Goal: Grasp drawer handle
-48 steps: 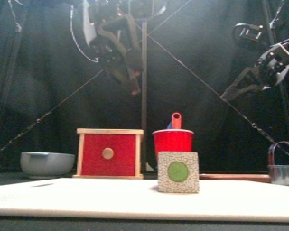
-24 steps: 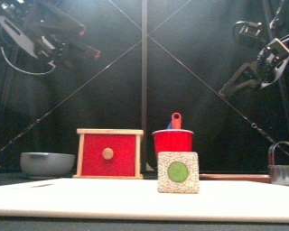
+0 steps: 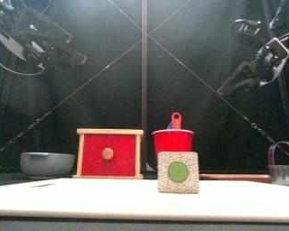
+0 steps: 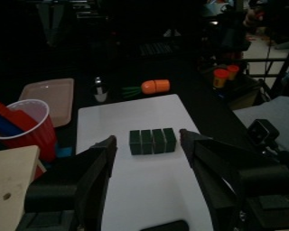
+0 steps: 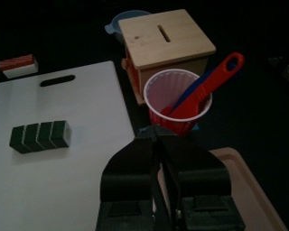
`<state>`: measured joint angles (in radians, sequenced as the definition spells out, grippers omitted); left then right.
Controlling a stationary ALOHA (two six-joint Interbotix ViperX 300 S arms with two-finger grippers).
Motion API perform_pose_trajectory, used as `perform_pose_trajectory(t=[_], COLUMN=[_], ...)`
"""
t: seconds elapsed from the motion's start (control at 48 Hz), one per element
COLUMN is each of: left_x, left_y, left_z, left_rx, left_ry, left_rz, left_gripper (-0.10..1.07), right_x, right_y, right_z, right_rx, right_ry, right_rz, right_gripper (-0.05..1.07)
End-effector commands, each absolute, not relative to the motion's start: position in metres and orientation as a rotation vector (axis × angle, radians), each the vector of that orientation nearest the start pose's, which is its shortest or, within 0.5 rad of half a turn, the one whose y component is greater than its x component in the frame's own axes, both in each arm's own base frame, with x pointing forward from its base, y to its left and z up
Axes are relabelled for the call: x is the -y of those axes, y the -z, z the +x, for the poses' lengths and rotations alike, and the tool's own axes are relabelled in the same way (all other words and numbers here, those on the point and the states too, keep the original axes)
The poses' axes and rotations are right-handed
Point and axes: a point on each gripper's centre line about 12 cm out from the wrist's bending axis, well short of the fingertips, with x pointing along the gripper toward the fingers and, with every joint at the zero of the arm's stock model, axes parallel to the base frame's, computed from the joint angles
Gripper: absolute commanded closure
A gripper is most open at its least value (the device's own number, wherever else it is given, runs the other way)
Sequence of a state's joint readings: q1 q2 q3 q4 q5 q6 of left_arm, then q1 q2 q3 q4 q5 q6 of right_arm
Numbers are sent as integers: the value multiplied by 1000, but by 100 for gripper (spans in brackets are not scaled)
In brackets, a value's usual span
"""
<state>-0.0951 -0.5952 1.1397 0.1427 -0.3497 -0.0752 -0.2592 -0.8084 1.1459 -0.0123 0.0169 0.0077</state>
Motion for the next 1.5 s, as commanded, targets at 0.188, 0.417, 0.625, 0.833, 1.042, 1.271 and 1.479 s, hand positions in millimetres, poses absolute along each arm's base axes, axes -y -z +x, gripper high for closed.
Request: perform_pose_trajectory(t=[0.188, 0.417, 0.625, 0.833, 1.042, 1.271, 1.479], left_x=[19, 20, 16, 15, 13, 7, 6], left_y=[-234, -238, -244, -248, -254, -243, -218], left_z=[255, 256, 256, 256, 260, 272, 286], left_rx=[-184, -159, -104, -56, 4, 3, -30], left_ry=[109, 105, 56, 48, 34, -63, -200], left_rz=[70, 35, -82, -98, -140, -301, -481], left_gripper=[6, 5, 5, 5, 5, 6, 6], right_x=[58, 54, 50, 51, 59, 79, 100], right_y=[-249, -266, -283, -302, -296, -274, -252], right_z=[216, 223, 239, 272, 314, 362, 393], right_rx=[-320, -272, -199, -73, -25, -74, -127], right_ry=[259, 234, 202, 162, 120, 129, 153], right_rz=[34, 17, -13, -115, -205, -203, -193], right_gripper=[98, 98, 98, 98, 98, 98, 98])
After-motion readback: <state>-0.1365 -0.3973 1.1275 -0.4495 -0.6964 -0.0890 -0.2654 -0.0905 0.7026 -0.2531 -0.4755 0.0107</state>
